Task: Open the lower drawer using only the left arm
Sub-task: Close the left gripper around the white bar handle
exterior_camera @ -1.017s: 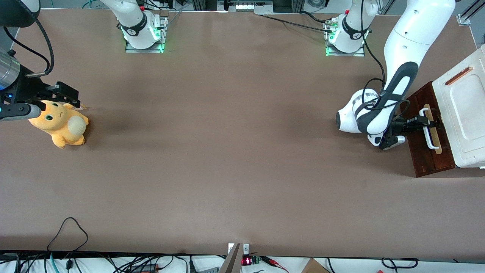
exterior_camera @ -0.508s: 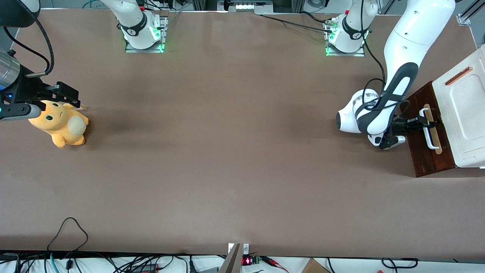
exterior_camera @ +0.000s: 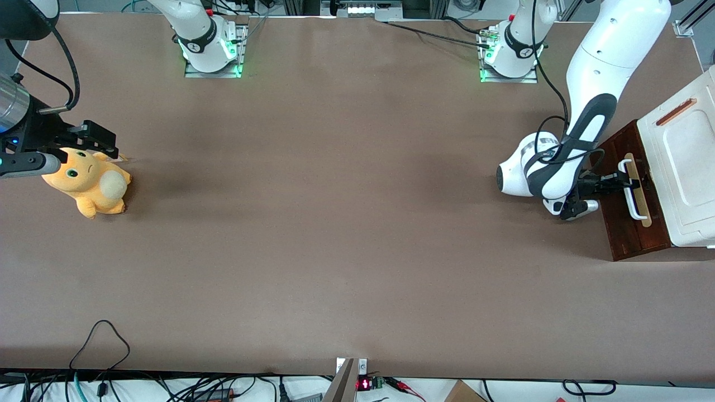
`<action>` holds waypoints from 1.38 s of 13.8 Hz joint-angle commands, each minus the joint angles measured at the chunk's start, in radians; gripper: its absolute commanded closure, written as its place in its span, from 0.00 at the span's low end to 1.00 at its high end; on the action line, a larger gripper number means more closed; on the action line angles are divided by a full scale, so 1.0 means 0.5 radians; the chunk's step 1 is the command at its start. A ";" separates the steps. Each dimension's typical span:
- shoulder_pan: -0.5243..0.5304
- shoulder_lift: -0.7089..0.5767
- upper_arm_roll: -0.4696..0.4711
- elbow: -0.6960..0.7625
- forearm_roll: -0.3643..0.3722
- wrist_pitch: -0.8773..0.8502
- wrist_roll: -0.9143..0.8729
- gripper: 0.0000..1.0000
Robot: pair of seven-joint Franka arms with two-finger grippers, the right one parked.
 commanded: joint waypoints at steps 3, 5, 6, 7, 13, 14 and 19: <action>0.012 0.024 0.007 0.030 0.059 0.007 -0.013 0.86; 0.012 0.024 0.007 0.030 0.059 0.007 -0.013 0.87; 0.012 0.024 0.007 0.030 0.059 0.007 -0.013 0.88; 0.012 0.021 0.007 0.030 0.059 0.004 -0.013 0.90; -0.058 0.015 -0.018 0.063 0.059 0.007 -0.010 1.00; -0.077 0.015 -0.027 0.070 0.059 0.007 -0.013 1.00; -0.178 0.015 -0.156 0.079 0.047 -0.006 -0.007 1.00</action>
